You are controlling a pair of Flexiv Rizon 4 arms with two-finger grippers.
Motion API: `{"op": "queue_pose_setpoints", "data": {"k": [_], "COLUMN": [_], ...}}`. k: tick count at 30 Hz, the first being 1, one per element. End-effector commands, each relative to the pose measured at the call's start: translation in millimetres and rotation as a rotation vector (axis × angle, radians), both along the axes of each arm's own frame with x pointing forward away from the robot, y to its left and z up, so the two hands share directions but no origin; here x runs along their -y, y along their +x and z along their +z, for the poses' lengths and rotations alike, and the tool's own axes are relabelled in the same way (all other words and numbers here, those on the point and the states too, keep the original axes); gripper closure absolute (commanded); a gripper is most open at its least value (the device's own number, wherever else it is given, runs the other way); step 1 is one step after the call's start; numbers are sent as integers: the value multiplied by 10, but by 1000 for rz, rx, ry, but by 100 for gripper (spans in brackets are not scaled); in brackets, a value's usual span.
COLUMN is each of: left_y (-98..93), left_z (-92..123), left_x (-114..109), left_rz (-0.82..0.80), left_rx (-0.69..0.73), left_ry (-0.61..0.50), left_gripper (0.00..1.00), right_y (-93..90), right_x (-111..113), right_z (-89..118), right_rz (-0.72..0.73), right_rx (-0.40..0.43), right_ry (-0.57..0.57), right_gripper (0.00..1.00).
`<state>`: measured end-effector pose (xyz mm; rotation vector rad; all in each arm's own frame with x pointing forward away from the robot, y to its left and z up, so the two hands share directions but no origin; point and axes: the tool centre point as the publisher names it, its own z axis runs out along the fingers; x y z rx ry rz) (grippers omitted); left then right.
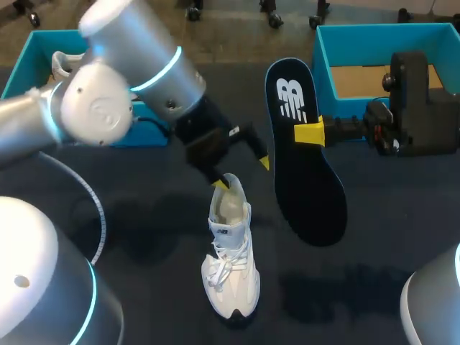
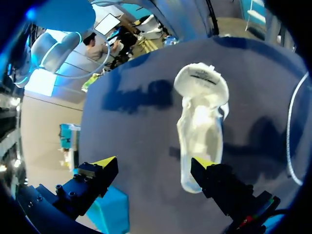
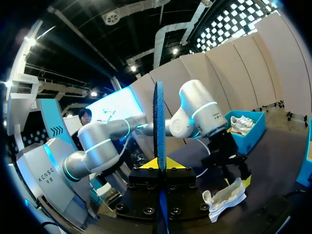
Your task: Take the shoe out of the shoebox, open the shoe tongue, remove and reinsert the insole, then place the shoe into the shoebox
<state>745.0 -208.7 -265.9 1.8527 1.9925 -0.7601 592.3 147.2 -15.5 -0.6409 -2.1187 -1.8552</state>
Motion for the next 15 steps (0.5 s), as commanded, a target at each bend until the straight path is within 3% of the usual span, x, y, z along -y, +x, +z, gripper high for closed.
{"op": "queue_pose_setpoints", "data": {"k": [1,3,14,15], "left_y": [15,89,89,91], "left_z": [198,375,375,377], "left_x": [-74,-107,-107,-116], "left_rz": [79,63,63,30], "left_rx": [99,99,99,109], "left_ry": [-454,-575,-575,-619], "left_gripper": [0,0,0,0], "right_y": [-5,-5,-5,-5], "right_x": [-34,-34,-34,-34], "right_z": [5,5,5,5], "right_rz": [-4,-4,-4,-4], "right_rx": [-1,-1,-1,-1], "right_ry": [-2,-2,-2,-2], "right_gripper": [100,100,100,100]}}
